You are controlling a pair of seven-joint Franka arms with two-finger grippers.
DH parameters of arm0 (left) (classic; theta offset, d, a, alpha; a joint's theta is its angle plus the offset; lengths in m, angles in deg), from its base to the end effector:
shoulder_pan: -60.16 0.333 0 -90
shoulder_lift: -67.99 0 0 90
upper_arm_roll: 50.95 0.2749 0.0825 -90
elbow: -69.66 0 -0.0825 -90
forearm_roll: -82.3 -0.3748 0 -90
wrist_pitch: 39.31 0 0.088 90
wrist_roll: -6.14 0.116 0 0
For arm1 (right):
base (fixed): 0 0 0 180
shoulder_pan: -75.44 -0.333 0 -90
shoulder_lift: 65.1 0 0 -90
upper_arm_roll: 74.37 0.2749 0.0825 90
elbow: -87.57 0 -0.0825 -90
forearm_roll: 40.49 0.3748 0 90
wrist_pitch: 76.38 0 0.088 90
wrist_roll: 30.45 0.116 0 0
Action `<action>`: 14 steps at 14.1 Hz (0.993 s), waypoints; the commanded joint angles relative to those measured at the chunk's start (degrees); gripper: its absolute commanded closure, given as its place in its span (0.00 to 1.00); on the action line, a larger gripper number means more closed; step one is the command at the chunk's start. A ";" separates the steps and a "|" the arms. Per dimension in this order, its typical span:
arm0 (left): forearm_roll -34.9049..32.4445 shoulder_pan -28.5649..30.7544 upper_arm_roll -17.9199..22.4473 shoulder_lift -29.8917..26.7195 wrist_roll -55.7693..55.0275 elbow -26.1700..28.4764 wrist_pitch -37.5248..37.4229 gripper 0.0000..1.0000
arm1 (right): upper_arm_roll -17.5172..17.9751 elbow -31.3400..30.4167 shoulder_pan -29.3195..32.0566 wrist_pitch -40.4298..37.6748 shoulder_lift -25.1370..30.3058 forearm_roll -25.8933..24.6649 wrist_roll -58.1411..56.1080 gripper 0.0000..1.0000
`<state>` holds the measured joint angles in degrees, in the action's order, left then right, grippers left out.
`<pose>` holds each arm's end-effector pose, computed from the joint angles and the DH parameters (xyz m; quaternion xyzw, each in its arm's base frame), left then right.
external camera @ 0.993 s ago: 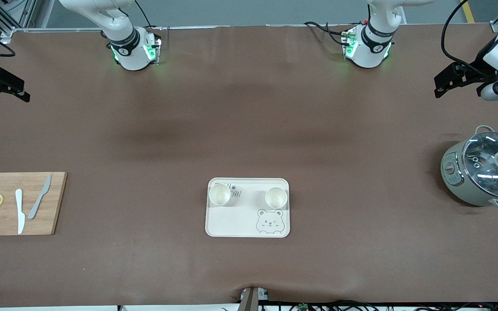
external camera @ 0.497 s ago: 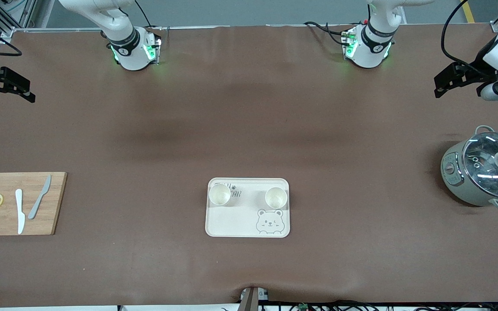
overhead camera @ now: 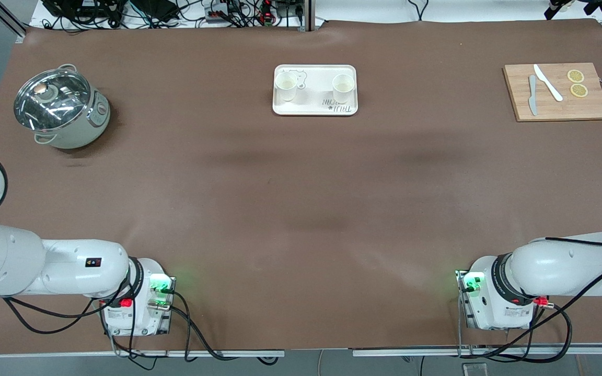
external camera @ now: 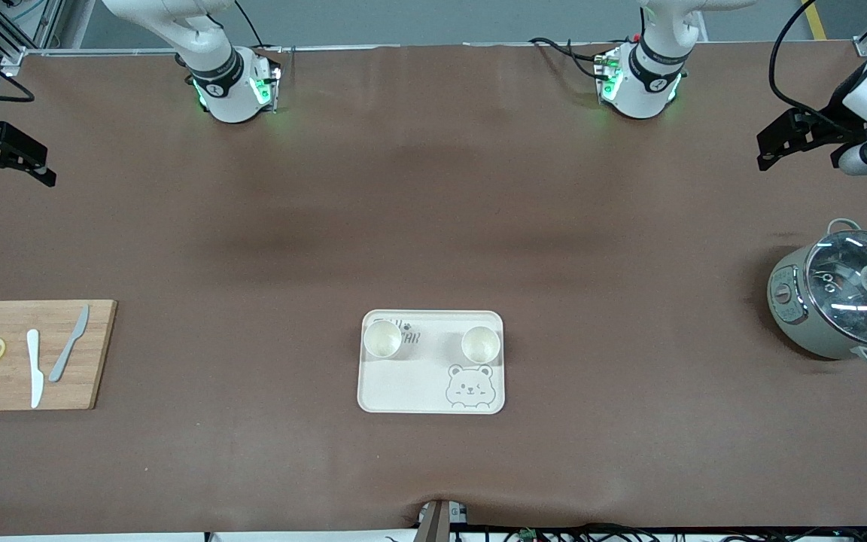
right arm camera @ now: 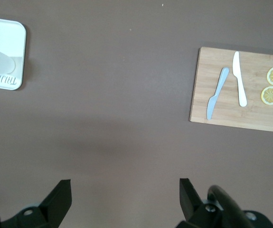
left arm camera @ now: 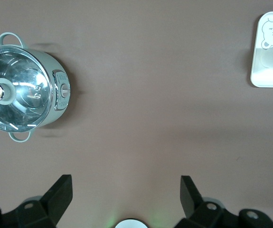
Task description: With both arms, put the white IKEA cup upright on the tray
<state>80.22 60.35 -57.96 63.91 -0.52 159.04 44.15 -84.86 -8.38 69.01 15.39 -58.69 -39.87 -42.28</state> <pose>0.5105 -0.0587 0.6071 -0.9996 -0.0006 0.0136 0.0242 0.5168 -0.0401 0.5874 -0.9974 -0.0680 -0.0205 0.0129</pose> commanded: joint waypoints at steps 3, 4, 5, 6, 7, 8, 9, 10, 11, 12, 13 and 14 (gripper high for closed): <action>-0.46 0.16 -0.03 -0.06 0.78 -0.96 -0.75 0.00 | 3.53 3.39 3.69 -0.53 -2.45 -0.54 0.15 0.00; -0.46 0.25 -0.03 -0.06 0.78 -1.13 -0.75 0.00 | 3.72 5.22 3.53 -0.88 -3.42 -0.71 0.32 0.00; -0.46 0.25 -0.03 -0.06 0.78 -1.22 -0.75 0.00 | 3.72 6.37 3.61 -1.41 -4.30 -0.62 0.32 0.00; -0.46 0.25 -0.03 -0.06 0.78 -1.22 -0.75 0.00 | 3.63 6.73 4.05 -1.67 -4.83 -0.45 0.15 0.00; -0.46 0.25 -0.03 -0.06 0.78 -1.22 -0.75 0.00 | 3.72 6.65 4.40 -2.02 -4.66 -0.53 0.41 0.00; -0.46 0.25 -0.03 -0.06 0.86 -1.22 -0.75 0.00 | 4.77 6.65 5.71 -3.42 -4.66 -0.53 0.41 0.00; -0.46 0.34 0.06 -0.06 0.87 -1.22 -0.75 0.00 | 5.99 6.65 7.12 -3.78 -4.66 -0.53 0.41 0.00; -0.46 0.34 0.06 -0.06 0.87 -1.22 -0.75 0.00 | 6.27 6.56 7.39 -3.78 -4.57 -0.53 0.41 0.00; -0.46 0.34 0.06 0.03 0.87 -1.22 -0.75 0.00 | 6.27 6.56 7.31 -3.78 -4.48 -0.53 0.41 0.00; -0.46 0.34 0.15 0.12 0.87 -1.14 -0.75 0.00 | 6.27 6.65 7.22 -3.78 -4.57 -0.53 0.50 0.00; -0.46 0.25 0.15 0.29 0.87 -1.22 -0.75 0.00 | 6.27 6.65 7.13 -3.70 -4.57 -0.53 0.50 0.00; -0.46 0.25 0.15 0.29 0.78 -1.22 -0.75 0.00 | 6.36 6.65 6.96 -3.70 -4.57 -0.53 0.50 0.00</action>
<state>80.22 60.45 -57.79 63.94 -0.52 158.67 44.15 -79.95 -3.13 74.81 12.71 -62.75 -39.87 -42.21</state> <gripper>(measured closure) 0.000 0.000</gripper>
